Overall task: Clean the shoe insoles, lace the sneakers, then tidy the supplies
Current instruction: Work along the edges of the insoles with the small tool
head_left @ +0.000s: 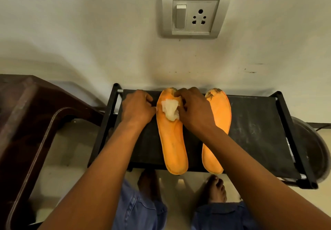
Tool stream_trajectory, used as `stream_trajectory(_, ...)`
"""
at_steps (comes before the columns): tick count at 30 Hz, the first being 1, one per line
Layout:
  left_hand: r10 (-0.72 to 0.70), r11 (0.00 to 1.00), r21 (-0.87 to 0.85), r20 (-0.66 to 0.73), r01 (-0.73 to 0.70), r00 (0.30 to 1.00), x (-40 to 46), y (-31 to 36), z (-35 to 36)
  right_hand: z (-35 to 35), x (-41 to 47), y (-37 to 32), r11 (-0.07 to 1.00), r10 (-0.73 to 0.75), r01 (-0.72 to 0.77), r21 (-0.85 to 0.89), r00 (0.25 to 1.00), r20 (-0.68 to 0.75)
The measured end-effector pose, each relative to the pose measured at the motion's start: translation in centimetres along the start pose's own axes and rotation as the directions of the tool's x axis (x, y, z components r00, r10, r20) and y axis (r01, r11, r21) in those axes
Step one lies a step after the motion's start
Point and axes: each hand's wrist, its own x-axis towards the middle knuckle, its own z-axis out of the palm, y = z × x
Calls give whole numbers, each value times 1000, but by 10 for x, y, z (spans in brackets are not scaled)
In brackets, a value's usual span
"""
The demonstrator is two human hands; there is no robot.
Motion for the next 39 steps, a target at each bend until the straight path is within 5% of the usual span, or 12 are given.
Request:
stream_trajectory(4, 56, 993, 98, 15, -58, 998, -16, 12, -12, -7, -5, -7, 979, -201, 195, 50, 961, 187)
stream_trajectory(8, -77, 938, 347, 155, 19, 985, -61, 25, 2, -5, -5, -5, 963, -215, 257, -82, 915, 342)
stream_trajectory(12, -83, 927, 375, 222, -7, 971, -77, 33, 20, -5, -2, -2, 979, -144, 177, -96, 948, 282)
stream_trajectory(21, 9, 900, 435, 72, -40, 997, -71, 38, 40, -15, 5, 12, 999, -42, 44, -22, 997, 71)
stream_trajectory(31, 220, 897, 335, 229, -289, 948, -46, 21, 7, -25, 6, 23, 999, 44, -45, -15, 998, -49)
stream_trajectory(39, 256, 896, 321, 192, -307, 947, -47, 13, 5, -15, -4, 10, 995, 52, -52, -82, 999, 2)
